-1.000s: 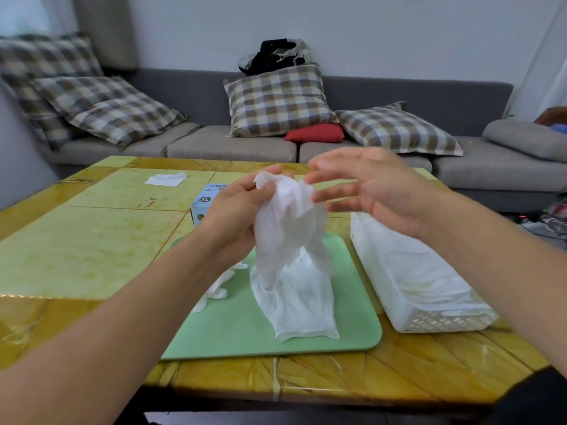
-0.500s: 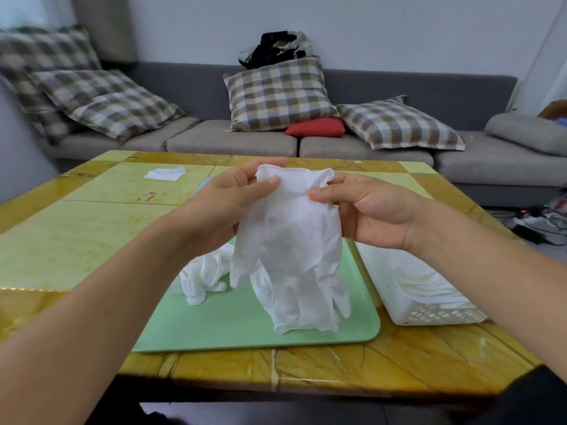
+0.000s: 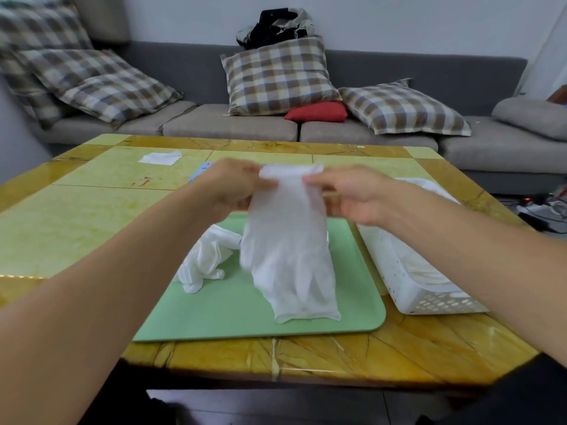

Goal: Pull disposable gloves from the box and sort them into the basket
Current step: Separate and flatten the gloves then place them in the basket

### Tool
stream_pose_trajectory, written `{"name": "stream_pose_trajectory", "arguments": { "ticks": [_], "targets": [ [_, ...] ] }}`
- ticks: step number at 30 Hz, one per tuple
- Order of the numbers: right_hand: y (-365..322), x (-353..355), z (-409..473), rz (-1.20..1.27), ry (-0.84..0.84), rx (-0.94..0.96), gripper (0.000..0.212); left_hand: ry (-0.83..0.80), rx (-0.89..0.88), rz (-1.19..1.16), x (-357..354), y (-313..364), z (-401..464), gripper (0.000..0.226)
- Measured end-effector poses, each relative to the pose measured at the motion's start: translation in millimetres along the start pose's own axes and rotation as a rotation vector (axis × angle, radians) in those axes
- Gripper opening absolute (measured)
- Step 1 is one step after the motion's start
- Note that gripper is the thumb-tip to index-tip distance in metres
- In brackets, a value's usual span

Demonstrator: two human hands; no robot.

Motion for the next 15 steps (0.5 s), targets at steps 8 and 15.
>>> {"name": "stream_pose_trajectory", "arguments": {
  "ticks": [8,15],
  "targets": [
    [-59.0,20.3,-25.3,-0.412,0.068,0.56,0.008,0.033,-0.484,0.217,3.0,61.2,-26.5,0.013],
    [38.8,-13.7,-10.5,-1.158,-0.301,0.251,0.013,-0.326,-0.18,0.76,-47.8,-45.1,-16.7,0.018]
  ]
}}
Point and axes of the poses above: each hand's wrist, its own z-axis towards the middle knuckle, its own x-axis out of the back of the hand, y = z × x, the point moved 10 cm from there along z, towards the middle knuckle, and after that the axes turned 9 degrees about -y, right-handed, at the moved point
